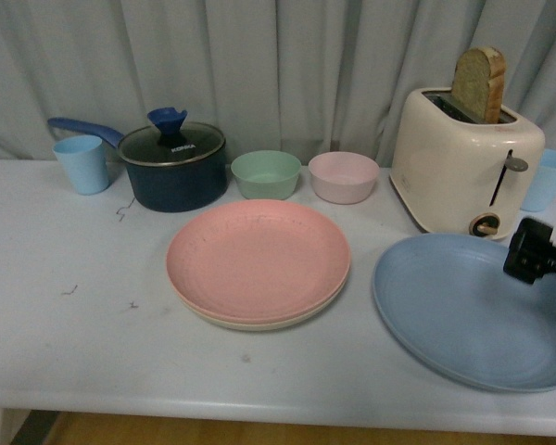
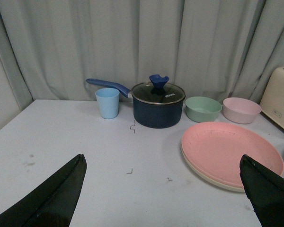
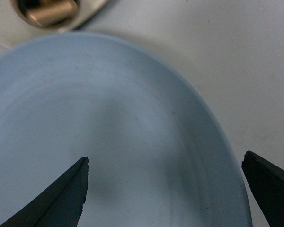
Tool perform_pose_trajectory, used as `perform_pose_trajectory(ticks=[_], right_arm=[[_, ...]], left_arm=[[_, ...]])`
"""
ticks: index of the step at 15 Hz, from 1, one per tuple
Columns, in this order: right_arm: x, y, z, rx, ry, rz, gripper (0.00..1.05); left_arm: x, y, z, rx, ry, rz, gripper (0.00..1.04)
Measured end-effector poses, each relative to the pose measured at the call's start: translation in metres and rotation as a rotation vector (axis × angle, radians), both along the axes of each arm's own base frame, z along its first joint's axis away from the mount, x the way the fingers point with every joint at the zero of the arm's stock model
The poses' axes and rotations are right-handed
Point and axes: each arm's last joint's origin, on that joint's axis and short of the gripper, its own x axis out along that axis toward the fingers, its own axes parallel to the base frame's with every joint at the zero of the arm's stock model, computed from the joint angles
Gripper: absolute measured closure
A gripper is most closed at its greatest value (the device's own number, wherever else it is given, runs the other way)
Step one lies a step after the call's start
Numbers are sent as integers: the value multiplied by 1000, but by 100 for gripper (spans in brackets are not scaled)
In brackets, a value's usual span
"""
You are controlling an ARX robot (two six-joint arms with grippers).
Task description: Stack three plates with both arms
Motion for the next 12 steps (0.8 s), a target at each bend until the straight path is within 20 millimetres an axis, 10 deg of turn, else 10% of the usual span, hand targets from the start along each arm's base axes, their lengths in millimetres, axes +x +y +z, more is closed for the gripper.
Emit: perform_pose_trajectory(ticks=[4, 12], right_arm=[[-1, 8, -12, -47, 25, 18, 6], [-19, -3, -16, -46, 26, -2, 92]], left_arm=[[0, 0, 0, 0, 0, 0, 7], [0, 0, 0, 0, 0, 0, 7]])
